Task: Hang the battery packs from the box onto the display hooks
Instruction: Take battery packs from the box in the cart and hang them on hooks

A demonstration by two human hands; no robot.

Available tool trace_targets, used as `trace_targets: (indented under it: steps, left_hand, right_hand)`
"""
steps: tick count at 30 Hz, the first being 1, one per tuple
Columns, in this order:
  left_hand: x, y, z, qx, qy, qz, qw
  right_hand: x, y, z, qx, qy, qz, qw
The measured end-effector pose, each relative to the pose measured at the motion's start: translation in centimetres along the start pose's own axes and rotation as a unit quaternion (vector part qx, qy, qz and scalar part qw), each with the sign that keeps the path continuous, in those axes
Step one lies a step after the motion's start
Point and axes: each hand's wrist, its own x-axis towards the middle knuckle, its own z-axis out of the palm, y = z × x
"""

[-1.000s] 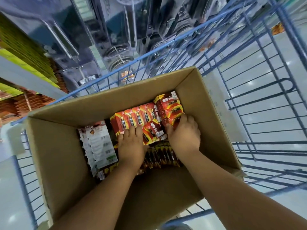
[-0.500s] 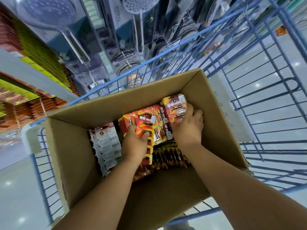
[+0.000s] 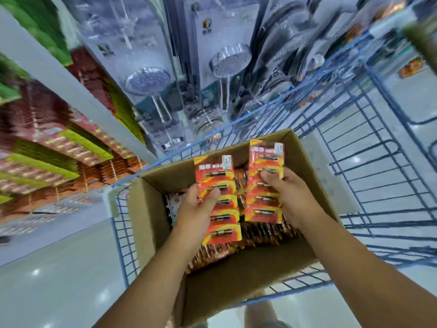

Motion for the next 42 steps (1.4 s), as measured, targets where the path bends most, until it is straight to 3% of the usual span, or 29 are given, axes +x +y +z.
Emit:
trace_targets:
  steps: [5,13,22,27,34,42]
  left_hand:
    - [-5.4,6.6,-4.4,-0.034,0.021,0.089,0.995]
    - [-13.4,16.1,-13.5,-0.072,0.025,0.178,0.981]
    - [-25.1,20.5,-18.7,-0.102,0.159,0.296,0.936]
    - [-30.4,21.6,-19.7,-0.117,0.188,0.339,0.914]
    - [-32.7,24.8,-21.3,-0.131,0.190,0.391,0.891]
    - [-29.0,31.4,-25.8,-0.131,0.178,0.411,0.884]
  right_hand:
    - [-6.6,-4.0,5.0,0.104,-0.082,-0.030,0.991]
    - [-16.7,-11.5,14.2,0.057,-0.131,-0.131,0.981]
    - [-25.7,-16.4,21.8,-0.039,-0.218,-0.211,0.952]
    - [-30.4,-17.4,24.1,-0.062,-0.267,-0.258,0.926]
    - [-33.1,-20.6,27.2,-0.059,-0.266,-0.297,0.915]
    - [-31.5,-25.0,34.5,-0.039,-0.231,-0.318,0.919]
